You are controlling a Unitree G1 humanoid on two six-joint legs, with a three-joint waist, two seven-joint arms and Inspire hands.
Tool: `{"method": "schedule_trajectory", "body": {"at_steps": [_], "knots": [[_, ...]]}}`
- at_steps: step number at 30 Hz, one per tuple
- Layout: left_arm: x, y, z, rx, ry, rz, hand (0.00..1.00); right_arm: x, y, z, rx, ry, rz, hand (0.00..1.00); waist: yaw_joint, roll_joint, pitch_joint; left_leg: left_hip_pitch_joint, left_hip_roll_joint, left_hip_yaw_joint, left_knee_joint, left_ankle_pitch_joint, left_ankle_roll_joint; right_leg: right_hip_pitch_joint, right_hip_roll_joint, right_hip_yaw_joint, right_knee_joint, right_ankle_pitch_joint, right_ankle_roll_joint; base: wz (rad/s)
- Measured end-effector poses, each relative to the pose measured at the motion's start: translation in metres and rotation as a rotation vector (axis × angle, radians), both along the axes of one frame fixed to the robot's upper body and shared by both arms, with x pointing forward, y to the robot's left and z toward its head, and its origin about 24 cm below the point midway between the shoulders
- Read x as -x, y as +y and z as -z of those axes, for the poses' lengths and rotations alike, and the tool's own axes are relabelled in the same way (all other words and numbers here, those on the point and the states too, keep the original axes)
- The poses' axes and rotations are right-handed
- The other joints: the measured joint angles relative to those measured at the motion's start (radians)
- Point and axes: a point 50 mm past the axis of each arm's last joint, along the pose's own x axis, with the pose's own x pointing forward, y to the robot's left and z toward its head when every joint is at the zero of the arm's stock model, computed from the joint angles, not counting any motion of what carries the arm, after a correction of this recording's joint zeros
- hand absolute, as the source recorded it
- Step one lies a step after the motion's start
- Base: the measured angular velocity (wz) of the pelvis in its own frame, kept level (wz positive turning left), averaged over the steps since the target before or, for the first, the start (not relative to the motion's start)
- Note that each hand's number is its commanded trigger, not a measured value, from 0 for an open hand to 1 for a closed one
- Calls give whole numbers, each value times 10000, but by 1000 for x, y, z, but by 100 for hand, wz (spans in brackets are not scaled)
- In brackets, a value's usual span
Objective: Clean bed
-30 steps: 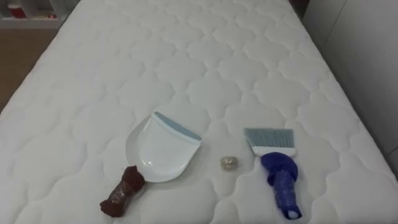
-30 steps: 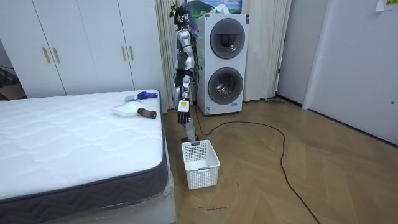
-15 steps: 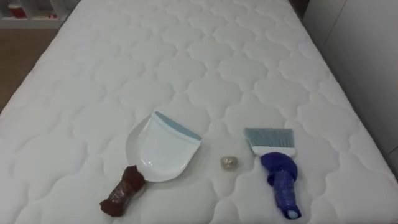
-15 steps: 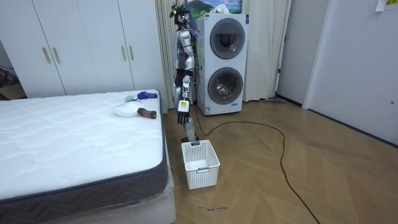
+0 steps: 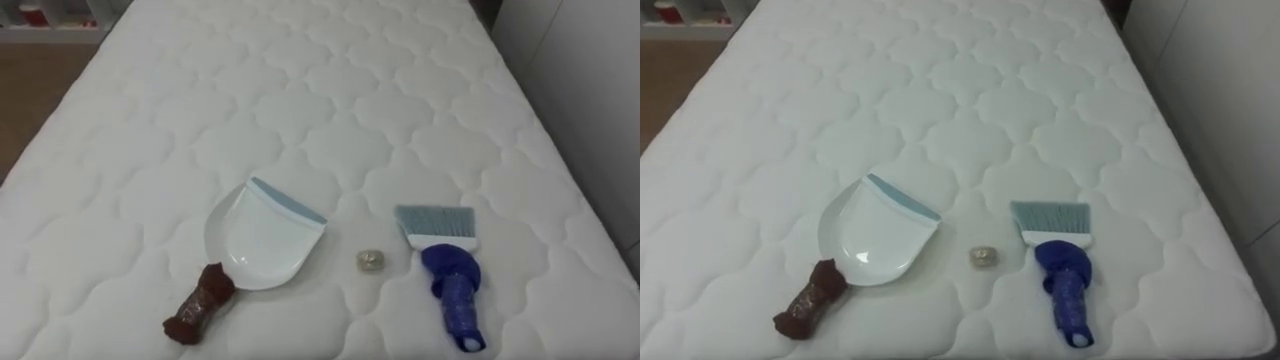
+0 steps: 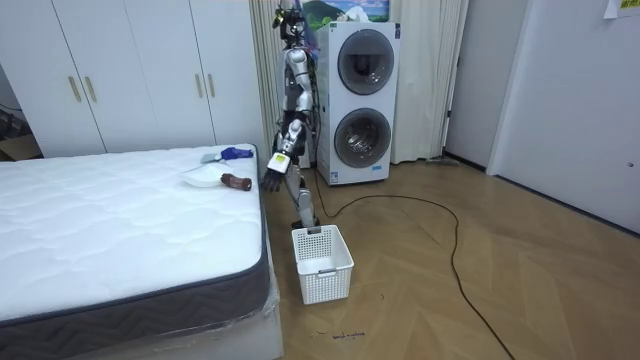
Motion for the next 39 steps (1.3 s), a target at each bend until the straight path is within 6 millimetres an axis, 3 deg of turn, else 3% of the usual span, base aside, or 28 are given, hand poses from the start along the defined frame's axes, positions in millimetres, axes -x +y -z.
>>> {"method": "schedule_trajectory", "body": {"at_steps": [4, 7, 13, 19, 26, 39], "knots": [[-25, -2, -19, -544, -1734, 186, 0, -1, 1, 0, -61, -198, -91, 0, -8, -35, 9, -7, 2, 22, -26, 0, 0, -25, 1, -23, -26, 0, 0, -2], [-43, -7, -34, -742, -2995, 497, 0, -4, 2, 0, -171, -396, 138, 0, 34, -89, 61, -21, 3, 41, 24, 0, 0, -20, -9, -50, -27, 0, 0, 0], [-60, -17, -44, -664, -3958, 1000, 0, -15, 4, -1, -424, -1054, 599, 0, -59, -67, 60, -99, -3, 98, 123, 0, 1, -31, -58, -358, -42, 0, 1, 1], [-64, -25, -43, -503, -4034, 1350, 0, -21, 5, -2, -591, -1306, 674, 0, -256, 28, 1, -356, 7, 182, 246, 0, 0, -180, -55, -365, -176, 38, 3, 0], [-68, -32, -40, -324, -3893, 1751, 0, -21, 8, -1, -988, -1263, 599, 0, -340, 122, 1, -529, 12, 173, 310, 0, 0, -306, -58, -380, -137, 46, -2, 0], [-81, -40, -28, -13, -3146, 2362, 0, -42, 7, -4, -973, -1667, 373, 0, -486, 280, 87, -1910, 158, 179, 1012, 3, 5, -1577, -23, -411, 307, 153, -20, 1]]}}
